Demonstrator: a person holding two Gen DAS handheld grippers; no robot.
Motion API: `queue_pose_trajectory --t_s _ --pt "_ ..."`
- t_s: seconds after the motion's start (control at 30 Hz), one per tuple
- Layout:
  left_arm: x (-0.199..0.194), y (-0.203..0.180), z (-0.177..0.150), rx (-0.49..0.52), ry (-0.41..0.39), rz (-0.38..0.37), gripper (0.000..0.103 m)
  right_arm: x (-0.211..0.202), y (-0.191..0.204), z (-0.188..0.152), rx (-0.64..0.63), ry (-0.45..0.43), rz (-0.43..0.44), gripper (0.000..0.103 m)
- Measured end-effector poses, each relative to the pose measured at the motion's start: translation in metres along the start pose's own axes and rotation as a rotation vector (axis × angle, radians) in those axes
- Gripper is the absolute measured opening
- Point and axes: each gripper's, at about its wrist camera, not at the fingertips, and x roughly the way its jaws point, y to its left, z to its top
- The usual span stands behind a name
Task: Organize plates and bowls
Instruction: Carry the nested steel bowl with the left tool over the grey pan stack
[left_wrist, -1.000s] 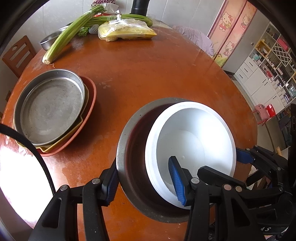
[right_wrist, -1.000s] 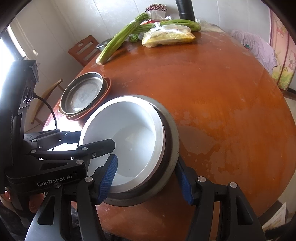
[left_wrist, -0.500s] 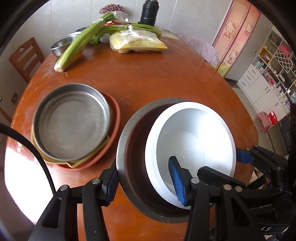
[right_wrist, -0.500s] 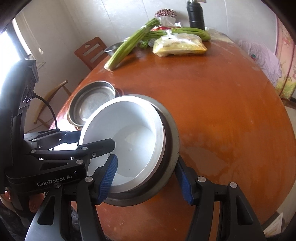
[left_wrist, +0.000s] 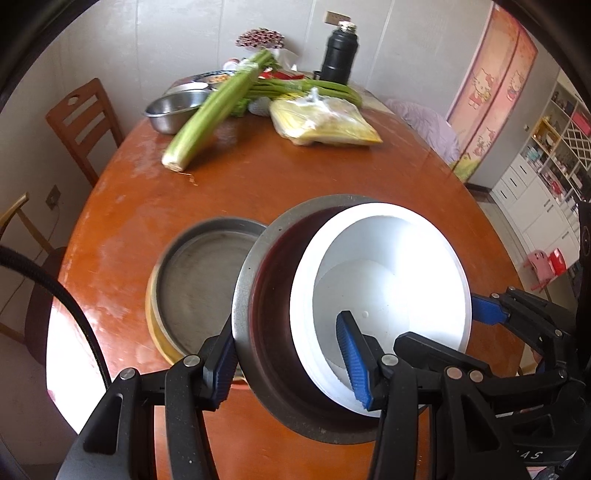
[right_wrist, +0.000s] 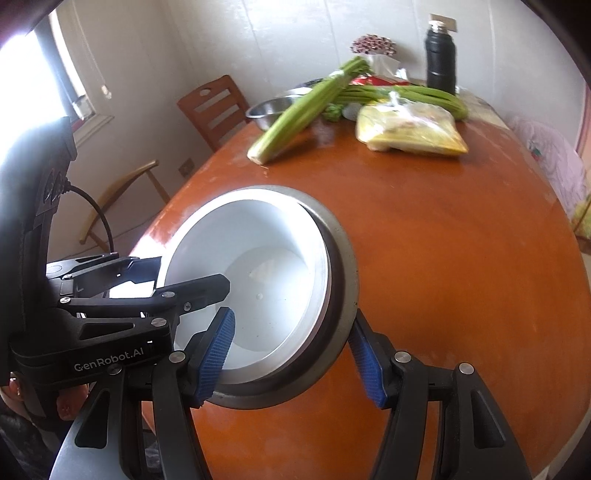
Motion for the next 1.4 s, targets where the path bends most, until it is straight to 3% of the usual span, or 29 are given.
queue_pose_trajectory --t_s 0.57,1.4 --pt "0.022 0.059 0.019 -0.077 0.022 0.053 0.050 0.063 0.023 0.043 -0.044 0.062 0.074 0.065" --pt "0.043 0.070 0.019 -0.057 0.040 0.100 0.049 0.094 0.027 0.047 -0.042 0.110 0.081 0.065"
